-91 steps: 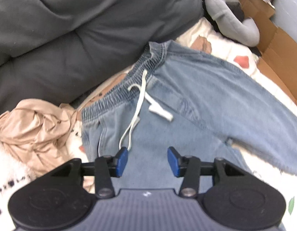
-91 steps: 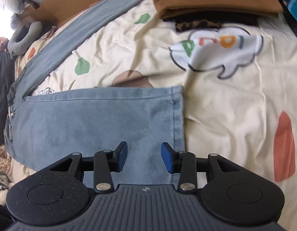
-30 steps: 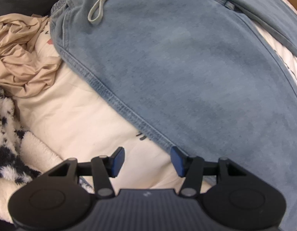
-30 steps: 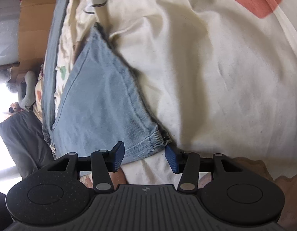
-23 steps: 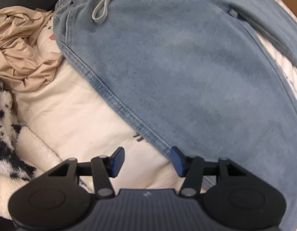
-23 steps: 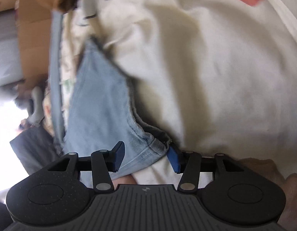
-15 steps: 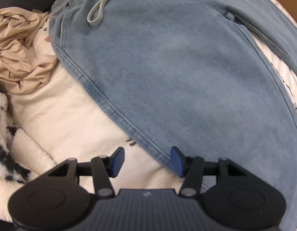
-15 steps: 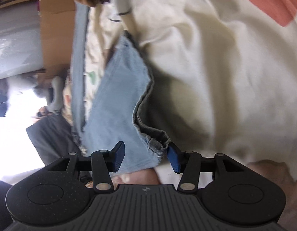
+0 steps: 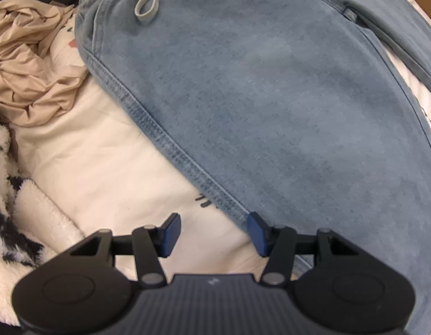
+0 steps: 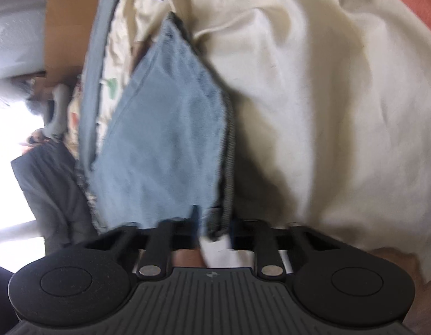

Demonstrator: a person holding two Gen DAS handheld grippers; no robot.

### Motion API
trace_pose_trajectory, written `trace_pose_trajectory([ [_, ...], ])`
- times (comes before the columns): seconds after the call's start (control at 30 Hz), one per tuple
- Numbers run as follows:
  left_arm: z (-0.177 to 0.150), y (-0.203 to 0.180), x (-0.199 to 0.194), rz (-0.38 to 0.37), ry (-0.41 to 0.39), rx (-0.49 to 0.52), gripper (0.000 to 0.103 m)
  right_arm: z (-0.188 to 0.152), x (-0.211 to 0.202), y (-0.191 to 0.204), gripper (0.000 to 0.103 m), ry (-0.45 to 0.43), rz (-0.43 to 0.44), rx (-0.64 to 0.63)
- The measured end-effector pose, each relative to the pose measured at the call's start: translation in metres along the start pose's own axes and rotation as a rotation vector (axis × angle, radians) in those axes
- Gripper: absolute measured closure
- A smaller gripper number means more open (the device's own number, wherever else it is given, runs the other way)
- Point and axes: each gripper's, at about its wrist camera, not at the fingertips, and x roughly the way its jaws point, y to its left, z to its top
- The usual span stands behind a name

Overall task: Fold clothes
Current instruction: 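Grasp the jeans leg hem corner with the right gripper and pull it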

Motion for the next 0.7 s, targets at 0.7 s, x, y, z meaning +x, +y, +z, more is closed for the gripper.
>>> trace_pose_trajectory([
  [0.7, -0.038, 0.065, 0.003, -0.275, -0.123, -0.405, 0.05, 0.022, -0.042, 0.073, 0.094, -0.123, -0.052, -0.138],
])
